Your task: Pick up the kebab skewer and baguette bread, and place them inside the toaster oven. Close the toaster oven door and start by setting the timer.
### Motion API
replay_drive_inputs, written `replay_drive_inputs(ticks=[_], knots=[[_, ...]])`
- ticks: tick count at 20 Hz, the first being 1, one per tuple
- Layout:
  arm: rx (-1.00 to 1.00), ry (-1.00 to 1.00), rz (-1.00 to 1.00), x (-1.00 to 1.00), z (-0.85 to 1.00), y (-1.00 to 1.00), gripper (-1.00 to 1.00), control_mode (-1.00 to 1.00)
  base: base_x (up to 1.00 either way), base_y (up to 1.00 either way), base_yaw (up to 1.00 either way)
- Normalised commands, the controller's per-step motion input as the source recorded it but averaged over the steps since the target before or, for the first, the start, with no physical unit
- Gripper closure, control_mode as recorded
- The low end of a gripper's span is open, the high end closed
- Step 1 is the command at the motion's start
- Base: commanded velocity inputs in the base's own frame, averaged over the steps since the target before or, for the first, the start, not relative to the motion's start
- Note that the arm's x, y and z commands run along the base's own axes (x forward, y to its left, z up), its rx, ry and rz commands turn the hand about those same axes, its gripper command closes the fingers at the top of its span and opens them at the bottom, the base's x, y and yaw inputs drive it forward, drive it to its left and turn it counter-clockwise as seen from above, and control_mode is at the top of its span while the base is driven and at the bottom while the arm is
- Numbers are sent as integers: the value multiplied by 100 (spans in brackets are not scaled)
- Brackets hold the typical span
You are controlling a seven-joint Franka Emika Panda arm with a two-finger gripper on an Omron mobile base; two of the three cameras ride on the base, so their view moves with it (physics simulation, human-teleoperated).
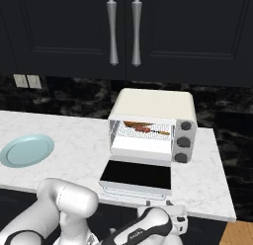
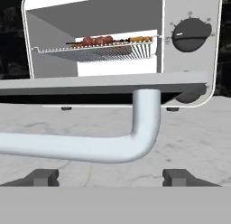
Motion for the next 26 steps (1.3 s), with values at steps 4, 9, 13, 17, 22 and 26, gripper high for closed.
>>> replay_drive_inputs(ticks=[4, 9, 13, 17, 22, 26], knots=[[0, 0, 0, 16, -5, 0, -100, -100, 0, 0, 0], [0, 0, 0, 19, 2, 0, -100, -100, 0, 0, 0], [0, 0, 0, 29, 19, 0, -100, -100, 0, 0, 0], [0, 0, 0, 31, 33, 0, -100, -100, 0, 0, 0], [0, 0, 0, 5, 49, 0, -100, -100, 0, 0, 0], [0, 0, 0, 0, 61, 11, -100, -100, 0, 0, 0]])
